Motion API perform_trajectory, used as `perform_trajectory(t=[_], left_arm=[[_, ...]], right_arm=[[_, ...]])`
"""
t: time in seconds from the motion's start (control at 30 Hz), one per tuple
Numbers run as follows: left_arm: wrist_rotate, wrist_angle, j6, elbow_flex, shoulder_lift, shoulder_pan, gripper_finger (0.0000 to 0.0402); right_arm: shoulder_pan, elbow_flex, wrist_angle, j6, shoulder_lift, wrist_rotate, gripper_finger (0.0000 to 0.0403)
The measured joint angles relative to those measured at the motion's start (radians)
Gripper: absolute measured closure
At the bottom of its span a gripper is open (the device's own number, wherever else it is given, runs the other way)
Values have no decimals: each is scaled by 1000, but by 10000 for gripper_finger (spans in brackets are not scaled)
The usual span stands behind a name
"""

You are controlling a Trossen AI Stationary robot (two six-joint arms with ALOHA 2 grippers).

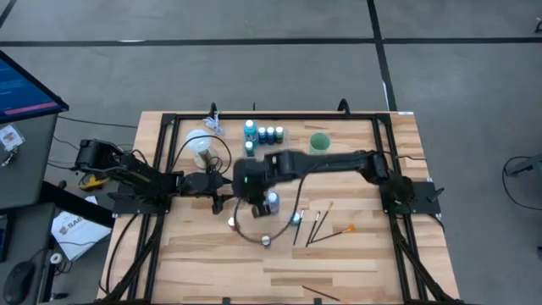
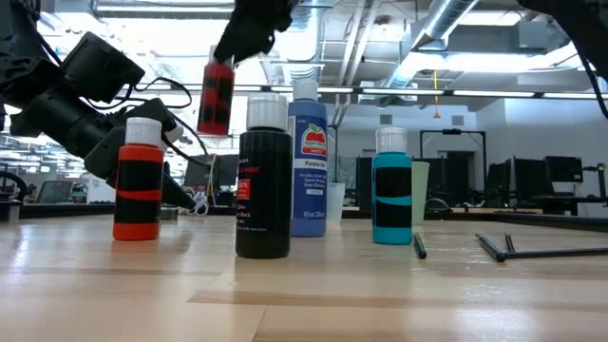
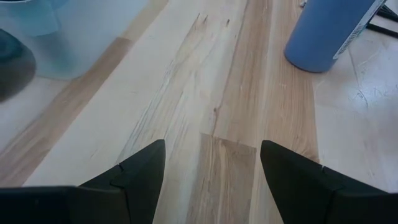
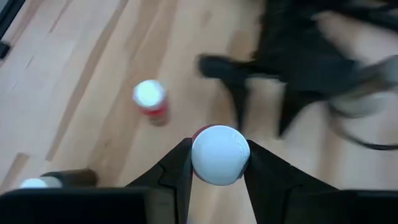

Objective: Pick & Place Paint Supplies
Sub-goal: Put the right small red paint bottle into the bin

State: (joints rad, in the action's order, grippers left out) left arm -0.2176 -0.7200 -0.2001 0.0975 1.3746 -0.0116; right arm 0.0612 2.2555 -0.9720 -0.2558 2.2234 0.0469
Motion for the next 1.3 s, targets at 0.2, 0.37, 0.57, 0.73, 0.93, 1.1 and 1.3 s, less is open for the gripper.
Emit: perform_trajectory(t=[0.2,0.37,0.57,0.73,0.93,1.1,1.3], left_arm=[[0,0,1,0,0,0,154],[-3,0,8,0,0,0,154],[-23,0,28,-2,0,0,154],[-23,-1,37,-2,0,0,154],[-27,-3,37,-2,0,0,154],[-27,-5,35,-3,0,0,154],[-27,-7,28,-3,0,0,154]], right_arm=[[-131,95,-58,-29,-8,-9,288],[-238,94,-93,-11,-31,-10,288],[-301,92,-91,-8,-26,-5,289],[-323,68,-58,14,-27,-3,289],[-337,-13,-14,41,-26,1,289],[-339,-70,45,48,-27,1,289],[-344,-72,39,66,-27,1,289]])
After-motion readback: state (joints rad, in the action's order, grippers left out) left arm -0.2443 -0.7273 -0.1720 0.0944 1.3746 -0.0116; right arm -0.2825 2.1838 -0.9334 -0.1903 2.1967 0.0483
